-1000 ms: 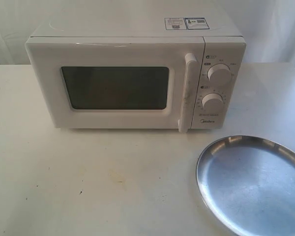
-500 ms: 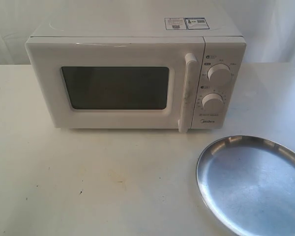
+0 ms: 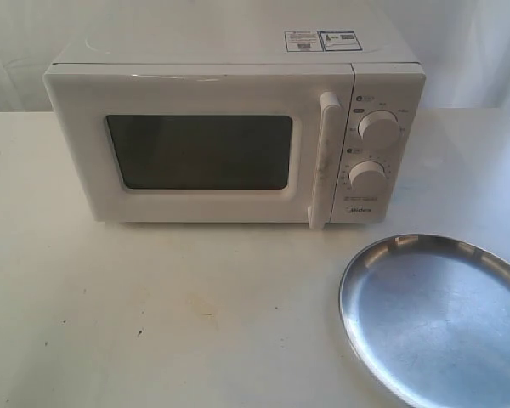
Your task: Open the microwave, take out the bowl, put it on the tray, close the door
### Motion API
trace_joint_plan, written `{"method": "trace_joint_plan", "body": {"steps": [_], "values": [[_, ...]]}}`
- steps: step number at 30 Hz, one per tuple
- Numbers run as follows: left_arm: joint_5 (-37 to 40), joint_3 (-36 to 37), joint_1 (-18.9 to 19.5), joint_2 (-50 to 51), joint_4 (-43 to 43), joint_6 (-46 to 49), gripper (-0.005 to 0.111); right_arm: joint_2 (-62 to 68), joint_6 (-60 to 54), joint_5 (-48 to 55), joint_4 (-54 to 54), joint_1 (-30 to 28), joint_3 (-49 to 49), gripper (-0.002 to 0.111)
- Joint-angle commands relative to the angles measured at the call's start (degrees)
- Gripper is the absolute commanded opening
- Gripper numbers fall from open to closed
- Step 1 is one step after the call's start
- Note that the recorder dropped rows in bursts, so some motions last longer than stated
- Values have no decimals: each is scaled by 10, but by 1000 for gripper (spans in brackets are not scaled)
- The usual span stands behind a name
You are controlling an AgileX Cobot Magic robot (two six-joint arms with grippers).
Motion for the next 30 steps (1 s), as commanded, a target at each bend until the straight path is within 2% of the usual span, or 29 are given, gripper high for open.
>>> {"method": "trace_joint_plan", "body": {"steps": [1, 7, 11, 15, 18, 23, 30], "values": [[-2, -2, -3, -1, -4, 0, 0, 107, 36, 12, -88, 0, -65, 0], [-2, -2, -3, -1, -4, 0, 0, 346, -21, -2, -96, 0, -115, 0], [-2, -2, -3, -1, -4, 0, 0, 500, -120, -145, -98, -3, -120, 0], [-2, -2, -3, -1, -4, 0, 0, 596, -194, -207, -69, -27, -120, 0], [-2, -2, -3, -1, -4, 0, 0, 667, -261, -296, -70, -54, -120, 0], [-2, -2, -3, -1, -4, 0, 0, 782, -322, -300, -78, -88, -134, 0], [-2, -2, -3, -1, -4, 0, 0, 872, -351, -300, -78, -92, -186, 0]]}}
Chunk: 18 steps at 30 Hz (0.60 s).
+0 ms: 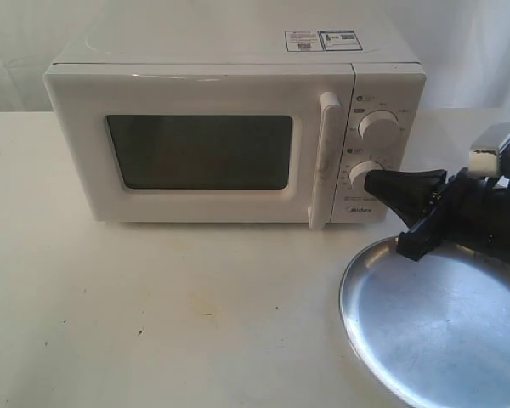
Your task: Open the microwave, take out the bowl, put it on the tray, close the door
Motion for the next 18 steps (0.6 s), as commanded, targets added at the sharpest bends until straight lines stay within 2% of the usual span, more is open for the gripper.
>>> {"method": "trace_joint_plan", "body": {"steps": [1, 2, 6, 8, 9, 13, 18], "values": [[-2, -2, -3, -1, -4, 0, 0, 31, -28, -12, 2, -3, -36, 0], [-2, -2, -3, -1, -4, 0, 0, 35, -32, -12, 2, 0, -42, 1], [-2, -2, -3, -1, -4, 0, 0, 40, -43, -12, -14, 33, -76, 21], [-2, -2, -3, -1, -4, 0, 0, 40, -45, 10, -1, 48, -93, 40], [-2, -2, -3, -1, -4, 0, 0, 40, -45, 36, 1, 56, -105, 46], [-2, -2, -3, -1, -4, 0, 0, 41, -43, 80, 10, 63, -129, 46], [-2, -2, -3, -1, -4, 0, 0, 80, -10, 84, 0, 66, -165, 45]]}}
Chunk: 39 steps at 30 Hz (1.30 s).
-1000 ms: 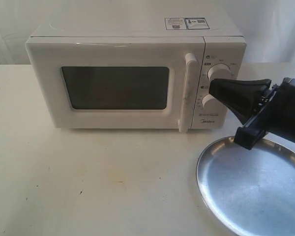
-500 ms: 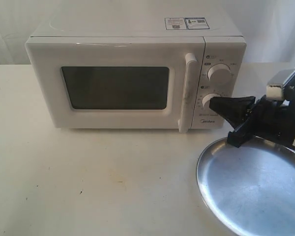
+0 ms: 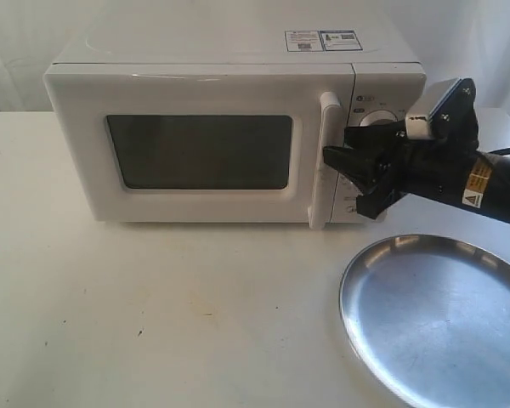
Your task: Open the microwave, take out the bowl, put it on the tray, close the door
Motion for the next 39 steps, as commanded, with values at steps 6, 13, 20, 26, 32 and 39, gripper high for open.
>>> {"method": "trace_joint_plan", "body": {"steps": [6, 13, 20, 26, 32, 39], "values": [[-2, -2, -3, -1, -4, 0, 0, 88, 23, 0, -16, 32, -65, 40], [-2, -2, -3, -1, -4, 0, 0, 96, 2, -22, -16, 48, -82, 0], [-2, -2, -3, -1, -4, 0, 0, 96, -5, -92, -71, 48, -82, 0], [-2, -2, -3, -1, -4, 0, 0, 96, -5, -92, -85, 47, -83, 0], [-2, -2, -3, -1, -4, 0, 0, 94, 0, -92, -123, 54, -83, 0], [-2, -2, -3, -1, -4, 0, 0, 71, 8, -92, -208, 104, -82, 0]]}}
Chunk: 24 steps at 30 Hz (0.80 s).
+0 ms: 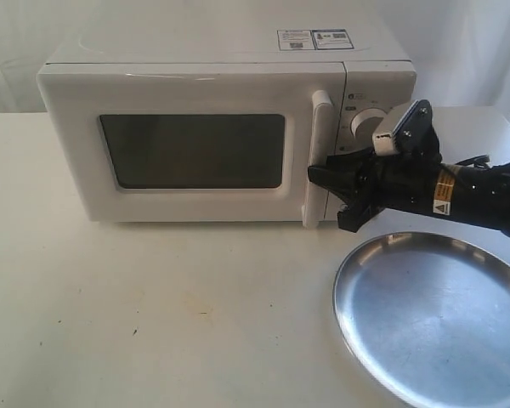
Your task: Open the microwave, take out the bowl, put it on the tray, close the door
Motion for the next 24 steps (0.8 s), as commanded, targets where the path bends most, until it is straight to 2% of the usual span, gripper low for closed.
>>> {"method": "trace_joint_plan", "body": {"steps": [1, 8, 24], "values": [[-2, -2, -3, -1, -4, 0, 0, -18, -16, -103, -155, 69, -23, 0], [-2, -2, -3, -1, -4, 0, 0, -45, 9, -103, -214, 74, -19, 0], [-2, -2, -3, -1, -4, 0, 0, -164, -27, -103, -206, 52, 74, 0]]}}
